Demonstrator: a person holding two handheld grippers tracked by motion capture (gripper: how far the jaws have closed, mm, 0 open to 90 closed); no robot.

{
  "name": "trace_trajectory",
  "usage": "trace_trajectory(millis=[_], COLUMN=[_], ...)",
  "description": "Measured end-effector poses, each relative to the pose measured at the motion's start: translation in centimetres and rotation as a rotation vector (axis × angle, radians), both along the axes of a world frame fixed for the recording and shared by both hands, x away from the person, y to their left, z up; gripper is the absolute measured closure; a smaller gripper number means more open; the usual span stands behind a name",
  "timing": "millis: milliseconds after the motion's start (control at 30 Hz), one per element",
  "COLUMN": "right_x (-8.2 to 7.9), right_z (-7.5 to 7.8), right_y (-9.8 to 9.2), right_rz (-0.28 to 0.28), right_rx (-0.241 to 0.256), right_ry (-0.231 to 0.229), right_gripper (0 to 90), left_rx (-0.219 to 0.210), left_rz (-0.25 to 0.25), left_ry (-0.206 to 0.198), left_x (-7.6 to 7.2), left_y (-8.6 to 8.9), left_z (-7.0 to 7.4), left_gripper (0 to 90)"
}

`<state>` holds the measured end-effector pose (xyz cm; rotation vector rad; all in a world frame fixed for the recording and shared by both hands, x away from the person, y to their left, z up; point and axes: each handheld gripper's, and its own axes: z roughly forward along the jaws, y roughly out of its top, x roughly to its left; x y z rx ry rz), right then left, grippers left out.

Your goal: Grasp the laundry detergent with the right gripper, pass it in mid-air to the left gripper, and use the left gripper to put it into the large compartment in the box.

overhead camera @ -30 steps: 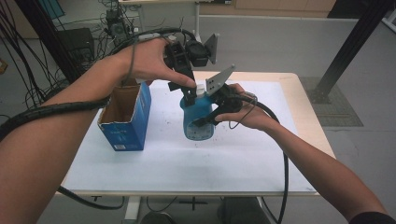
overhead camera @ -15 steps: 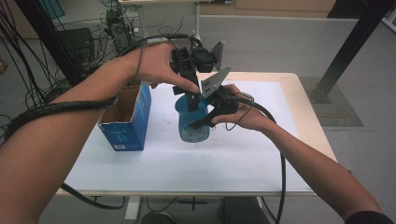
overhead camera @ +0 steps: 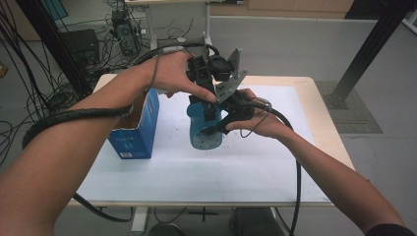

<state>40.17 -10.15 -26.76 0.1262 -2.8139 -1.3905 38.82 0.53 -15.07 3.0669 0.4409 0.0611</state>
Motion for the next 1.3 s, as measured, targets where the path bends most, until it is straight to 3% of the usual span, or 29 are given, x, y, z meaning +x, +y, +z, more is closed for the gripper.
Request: trace_trajectory(millis=[33, 67, 100, 133, 1300], right_x=[0.0, -0.21, 0.02, 0.04, 0.08], right_z=[0.0, 0.07, 0.06, 0.08, 0.53], right_y=[0.0, -0.09, -0.01, 0.0, -0.15], right_rz=[0.0, -0.006, 0.005, 0.004, 0.001], right_rx=[0.0, -0.011, 0.014, 0.016, 0.044], right_ry=[0.0, 0.029, -0.002, -0.005, -0.002], right_gripper=[43.7, 43.7, 43.7, 43.7, 43.7], left_rx=[0.0, -0.001, -0.007, -0.007, -0.03], left_rz=[0.0, -0.002, -0.006, -0.006, -0.02], left_ry=[0.0, 0.001, -0.003, -0.004, -0.003], left_x=[0.0, 0.03, 0.07, 0.07, 0.3], left_y=[0.0, 0.0, -0.01, -0.02, -0.4], left_z=[0.0, -0.02, -0.07, -0.1, -0.9], left_gripper=[5.1, 5.1, 5.1, 5.1, 5.1])
